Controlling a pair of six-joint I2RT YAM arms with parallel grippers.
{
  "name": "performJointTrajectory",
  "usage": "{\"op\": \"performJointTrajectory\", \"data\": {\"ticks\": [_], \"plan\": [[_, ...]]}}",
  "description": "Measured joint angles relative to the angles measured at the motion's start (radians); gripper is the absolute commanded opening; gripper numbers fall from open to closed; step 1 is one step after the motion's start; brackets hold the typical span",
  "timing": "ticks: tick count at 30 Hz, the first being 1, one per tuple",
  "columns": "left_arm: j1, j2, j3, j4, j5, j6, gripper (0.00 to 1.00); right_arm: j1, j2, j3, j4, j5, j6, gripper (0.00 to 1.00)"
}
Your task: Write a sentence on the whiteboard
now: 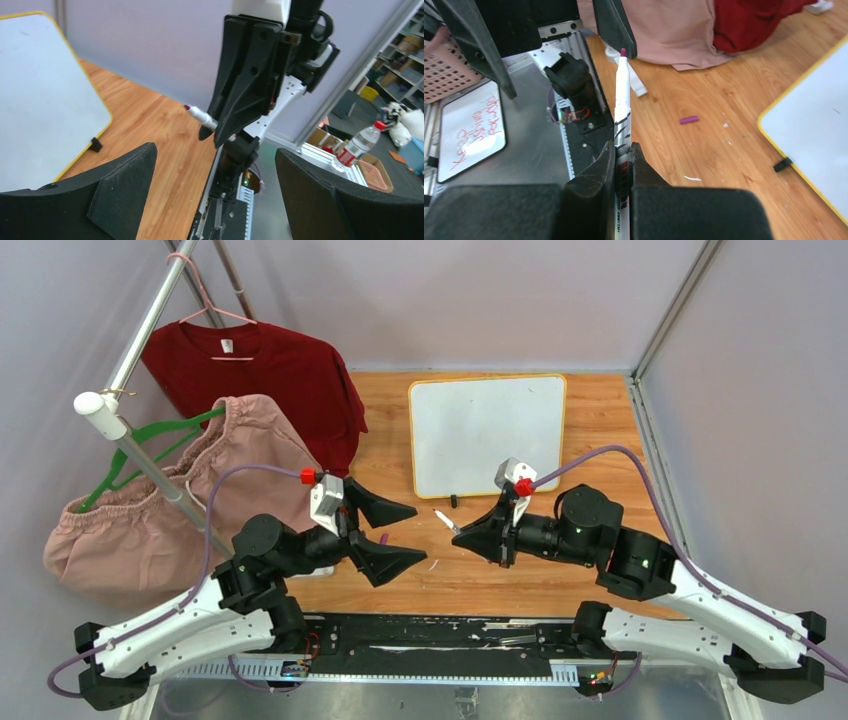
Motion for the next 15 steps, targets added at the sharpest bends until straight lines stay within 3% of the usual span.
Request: {"op": "performJointTrajectory", "data": {"ticks": [5,15], "plan": [[0.0,0.044,0.04,0.014,0.091,-0.005,0.92,0.0,0.051,0.004,0.084,-0.099,0.028,0.0],[0.0,0.129,0.076,0.025,0.129,-0.031,0.82,0.0,0.079,0.052,0.137,-0.23,0.048,0.0]]}}
